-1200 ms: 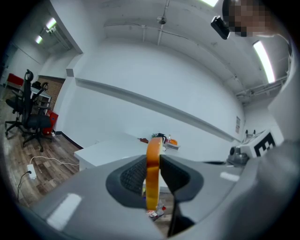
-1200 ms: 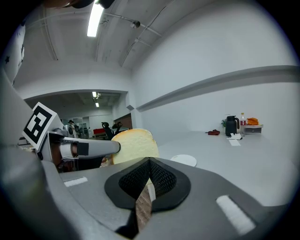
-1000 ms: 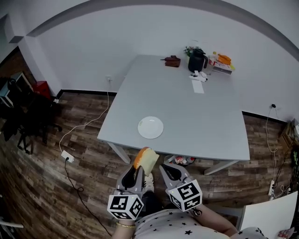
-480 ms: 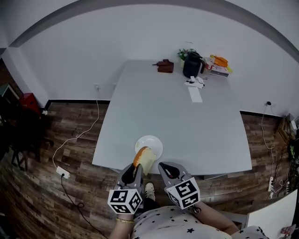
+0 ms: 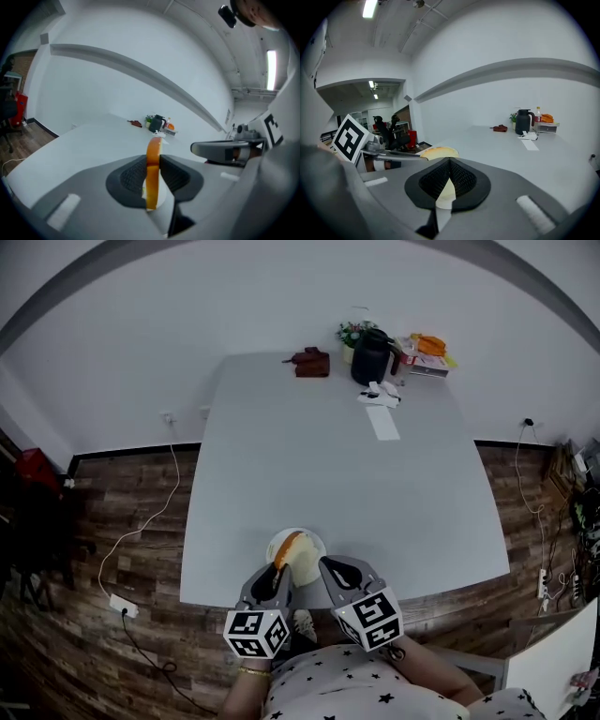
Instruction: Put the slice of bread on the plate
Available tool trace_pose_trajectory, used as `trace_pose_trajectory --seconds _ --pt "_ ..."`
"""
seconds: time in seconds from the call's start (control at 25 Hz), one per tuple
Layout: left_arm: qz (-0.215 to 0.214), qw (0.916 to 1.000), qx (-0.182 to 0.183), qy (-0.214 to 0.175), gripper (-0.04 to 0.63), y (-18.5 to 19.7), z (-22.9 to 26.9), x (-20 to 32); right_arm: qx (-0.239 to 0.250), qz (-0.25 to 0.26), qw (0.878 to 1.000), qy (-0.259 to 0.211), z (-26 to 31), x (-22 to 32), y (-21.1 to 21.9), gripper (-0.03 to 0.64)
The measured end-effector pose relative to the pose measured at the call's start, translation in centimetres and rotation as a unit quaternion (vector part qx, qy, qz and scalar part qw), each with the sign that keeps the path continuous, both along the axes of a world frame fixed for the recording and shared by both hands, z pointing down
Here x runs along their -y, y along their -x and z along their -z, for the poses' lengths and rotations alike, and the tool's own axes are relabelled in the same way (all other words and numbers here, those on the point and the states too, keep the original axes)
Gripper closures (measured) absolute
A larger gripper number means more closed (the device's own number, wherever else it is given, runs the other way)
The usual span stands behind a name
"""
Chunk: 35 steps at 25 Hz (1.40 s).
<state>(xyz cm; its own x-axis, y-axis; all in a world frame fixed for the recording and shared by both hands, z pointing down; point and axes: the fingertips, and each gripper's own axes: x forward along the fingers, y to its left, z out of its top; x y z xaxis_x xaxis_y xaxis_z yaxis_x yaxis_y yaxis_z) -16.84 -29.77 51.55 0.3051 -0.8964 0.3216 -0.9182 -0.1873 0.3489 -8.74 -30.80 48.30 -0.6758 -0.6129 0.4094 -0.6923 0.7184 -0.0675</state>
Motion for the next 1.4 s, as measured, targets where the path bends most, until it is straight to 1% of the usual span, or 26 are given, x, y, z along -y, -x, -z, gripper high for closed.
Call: trace_pose_trajectory --seconds 0.12,0.28,0.4,0.52,0.64,0.76,0.88,1.0,1.12,1.16,1.28,1.32,1.4 --pt "-0.013 0.9997 -0.013 0.017 0.505 0.1 -1.6 1.3 -0.002 -0.016 1.000 0.003 -0.2 1.7 0.0 0.618" --pt "-0.027 0.9989 -0.026 0.026 0.505 0.4 -2.8 2.9 -0.004 -0.028 1.000 0.006 -0.6 3.6 0.2 0.618" --pt "-0.027 0.9987 -0.020 0.038 0.500 1.1 -3.5 3.6 -0.004 -0.031 0.999 0.008 -0.9 4.4 0.7 0.618" --pt "-0.016 0.9984 -0.013 0.052 0.494 2.1 -4.3 4.1 -0.005 -0.030 0.999 0.007 -1.0 5.0 1.4 0.618" --pt "0.001 0.9974 0.006 0.072 0.484 3.4 -5.4 4.7 -0.006 -0.028 1.000 0.007 -1.1 5.4 1.9 0.618" --pt "0.018 0.9942 0.047 0.095 0.468 4.7 -6.9 5.1 -0.005 -0.026 1.000 0.005 -1.2 5.8 2.4 0.618" --pt "0.026 0.9910 0.071 0.111 0.463 5.4 -7.7 5.2 -0.002 -0.024 1.000 0.003 -1.1 5.8 2.6 0.618" --pt "0.033 0.9905 0.081 0.106 0.463 5.8 -7.1 5.5 0.001 -0.022 1.000 0.002 -1.0 5.8 2.7 0.618" --pt "0.028 0.9938 0.066 0.085 0.466 5.2 -4.9 5.7 0.005 -0.021 1.000 0.005 -1.2 5.7 2.6 0.618" --pt "0.023 0.9949 0.060 0.077 0.477 4.7 -3.9 5.7 0.007 -0.021 1.000 0.006 -1.3 5.7 2.6 0.618" --pt "0.012 0.9968 0.054 0.057 0.543 3.4 -1.0 5.9 0.011 -0.019 1.000 0.008 -1.3 5.7 2.6 0.618" --pt "0.010 0.9971 0.054 0.054 0.575 3.1 -0.2 5.9 0.013 -0.018 1.000 0.009 -1.3 5.7 2.6 0.618" --pt "0.007 0.9972 0.057 0.048 0.586 2.6 1.0 5.9 0.014 -0.016 1.000 0.011 -1.4 5.7 2.8 0.618"
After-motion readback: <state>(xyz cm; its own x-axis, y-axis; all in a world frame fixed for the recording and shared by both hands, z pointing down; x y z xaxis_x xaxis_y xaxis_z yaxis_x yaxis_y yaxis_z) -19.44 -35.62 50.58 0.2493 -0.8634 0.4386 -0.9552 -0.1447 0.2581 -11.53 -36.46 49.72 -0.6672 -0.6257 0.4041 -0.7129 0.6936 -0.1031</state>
